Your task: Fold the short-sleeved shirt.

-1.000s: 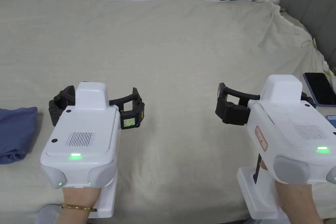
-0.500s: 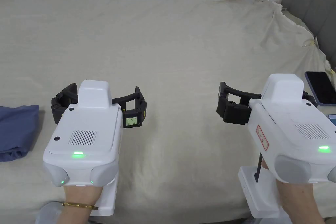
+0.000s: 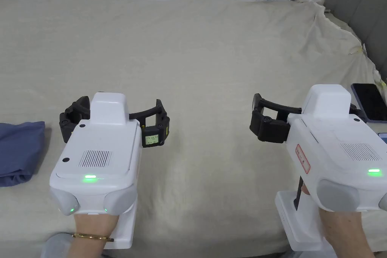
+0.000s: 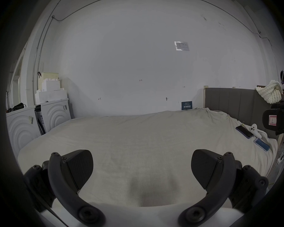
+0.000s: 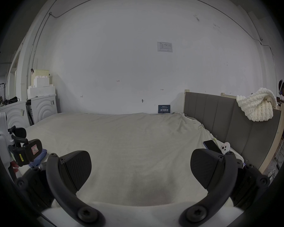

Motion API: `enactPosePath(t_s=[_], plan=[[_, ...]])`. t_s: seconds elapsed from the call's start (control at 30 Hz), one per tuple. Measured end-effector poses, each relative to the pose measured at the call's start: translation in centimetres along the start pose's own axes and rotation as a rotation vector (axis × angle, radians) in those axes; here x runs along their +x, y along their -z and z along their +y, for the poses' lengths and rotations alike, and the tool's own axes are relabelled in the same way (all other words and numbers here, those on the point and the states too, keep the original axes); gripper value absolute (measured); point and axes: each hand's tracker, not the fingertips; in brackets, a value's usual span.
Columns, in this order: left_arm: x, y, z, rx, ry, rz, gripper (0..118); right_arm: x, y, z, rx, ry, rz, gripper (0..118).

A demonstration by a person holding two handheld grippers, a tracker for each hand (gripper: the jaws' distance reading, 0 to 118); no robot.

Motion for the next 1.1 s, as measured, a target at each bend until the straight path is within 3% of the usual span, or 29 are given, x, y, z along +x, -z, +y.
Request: enactPosePath(t_s=[0.37, 0.47, 0.67, 0.87, 1.0, 1.1], plan=[[0.1, -0.1, 0.1, 0.005, 0.003, -0.003, 118, -0.1, 0.0, 0.3, -0.016, 0.0, -0.013, 118], [0.2, -0.3, 0.3, 0.001, -0.004, -0.008, 118, 0.0, 0.7, 1.9, -0.199, 0.069, -0.027, 118], [0.6, -0.9, 0.0, -0.022, -0.023, -0.023, 118, 0.5, 1.2, 4.1, -0.47, 0.259, 0.071, 118], [1.0, -0.9, -1.2, -0.062, -0.023, -0.041, 118, -0.4, 0.1, 4.4, -0.535, 0.293, 0.107, 118], [1.0, -0.9, -1.6, -0.078, -0.025, -0.046, 118, -0.8, 0.5, 4.5, -0.546, 0.237, 0.084, 118], [0.9, -0.7, -1.8, -0.084, -0.028, -0.043, 118, -0.5, 1.0, 4.2, -0.549, 0.297, 0.048, 118]])
